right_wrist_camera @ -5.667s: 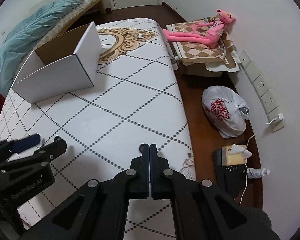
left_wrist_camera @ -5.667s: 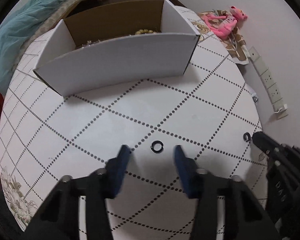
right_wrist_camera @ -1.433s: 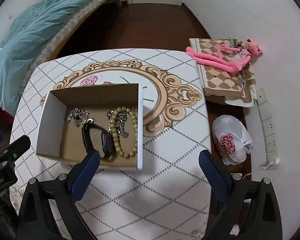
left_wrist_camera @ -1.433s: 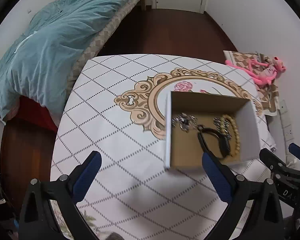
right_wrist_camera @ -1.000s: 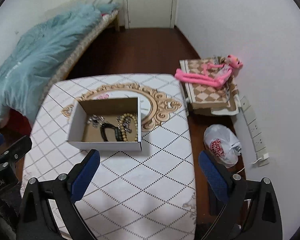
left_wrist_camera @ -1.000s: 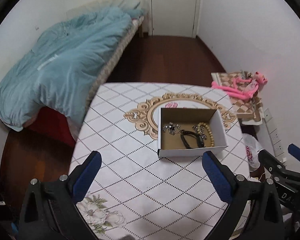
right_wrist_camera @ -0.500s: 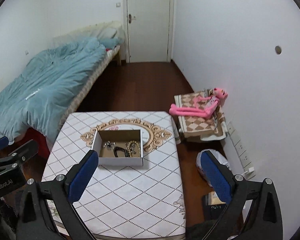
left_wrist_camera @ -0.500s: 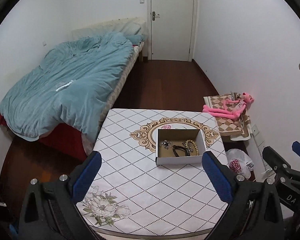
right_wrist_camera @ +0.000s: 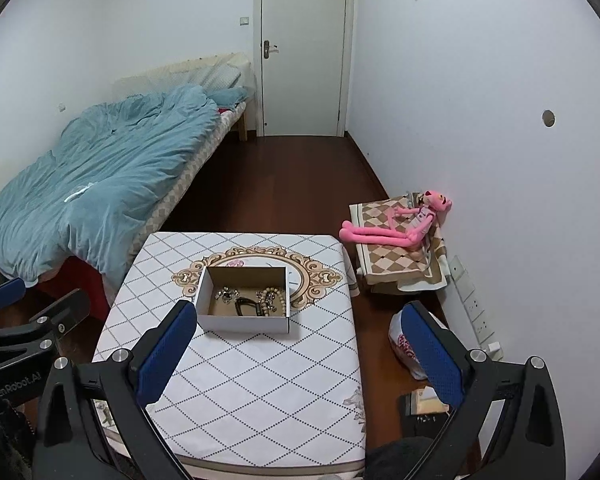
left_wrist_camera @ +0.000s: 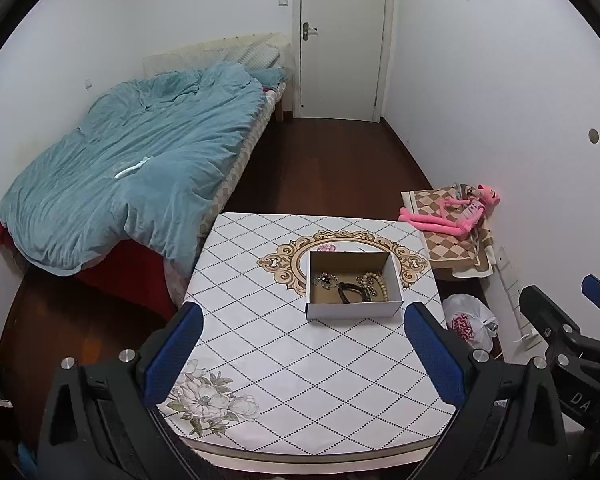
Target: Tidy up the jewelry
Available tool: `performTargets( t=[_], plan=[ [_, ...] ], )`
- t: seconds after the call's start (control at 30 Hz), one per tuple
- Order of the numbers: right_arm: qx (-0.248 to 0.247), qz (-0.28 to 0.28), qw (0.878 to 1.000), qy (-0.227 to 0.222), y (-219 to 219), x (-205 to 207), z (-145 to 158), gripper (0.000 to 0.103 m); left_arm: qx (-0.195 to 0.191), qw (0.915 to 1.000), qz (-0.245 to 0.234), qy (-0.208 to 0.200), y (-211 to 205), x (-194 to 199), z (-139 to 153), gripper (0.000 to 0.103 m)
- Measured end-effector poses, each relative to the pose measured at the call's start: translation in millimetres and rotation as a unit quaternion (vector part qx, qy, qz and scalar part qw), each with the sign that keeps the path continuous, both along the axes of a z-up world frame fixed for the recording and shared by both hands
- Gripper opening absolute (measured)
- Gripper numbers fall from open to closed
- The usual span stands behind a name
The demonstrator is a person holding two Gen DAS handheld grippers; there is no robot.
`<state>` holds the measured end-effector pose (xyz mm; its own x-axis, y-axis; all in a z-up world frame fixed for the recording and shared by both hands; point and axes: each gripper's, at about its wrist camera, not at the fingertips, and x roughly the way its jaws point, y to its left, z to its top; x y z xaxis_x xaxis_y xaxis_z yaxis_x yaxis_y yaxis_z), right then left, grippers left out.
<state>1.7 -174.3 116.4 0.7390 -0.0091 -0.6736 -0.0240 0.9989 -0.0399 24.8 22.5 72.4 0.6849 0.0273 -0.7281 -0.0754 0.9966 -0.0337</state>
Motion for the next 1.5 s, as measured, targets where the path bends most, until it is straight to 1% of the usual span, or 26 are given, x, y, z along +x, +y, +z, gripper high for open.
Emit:
performTargets(
  t=[0.17, 0.4, 0.7, 0.93, 1.2, 1.5],
  plan=[
    [0.002, -0.005, 1.0, 0.008, -2.1, 14.6, -4.1, 0.103, 0.005, 0.9999, -0.002, 0.012, -7.6, 13.4, -6.1, 0.102],
    [0.009, -0.012, 0.999, 0.033, -3.8, 53.1, -16.6, 0.103, 0.004, 0.9993, 0.003, 0.036, -7.8, 46.6, -14.6, 0.102],
    [-0.007, -0.008, 0.998, 0.064, 1.0, 102.5, -32.3, 0.103, 0.015, 0.9977, 0.004, 0.066, -8.6, 90.8, -28.8, 0.102],
    [-0.017, -0.007, 0.995, 0.096, 3.4, 136.5, -53.6, 0.103, 0.017, 0.996, 0.002, 0.088, -11.1, 117.1, -44.4, 0.102],
    [-0.019, -0.002, 0.992, 0.123, 4.9, 152.4, -71.5, 0.103, 0.017, 0.9945, 0.006, 0.103, -7.8, 130.3, -58.0, 0.102],
    [-0.017, 0.001, 0.991, 0.131, 6.4, 153.9, -76.1, 0.103, 0.015, 0.9933, 0.006, 0.115, -6.7, 132.4, -66.5, 0.102]
  ],
)
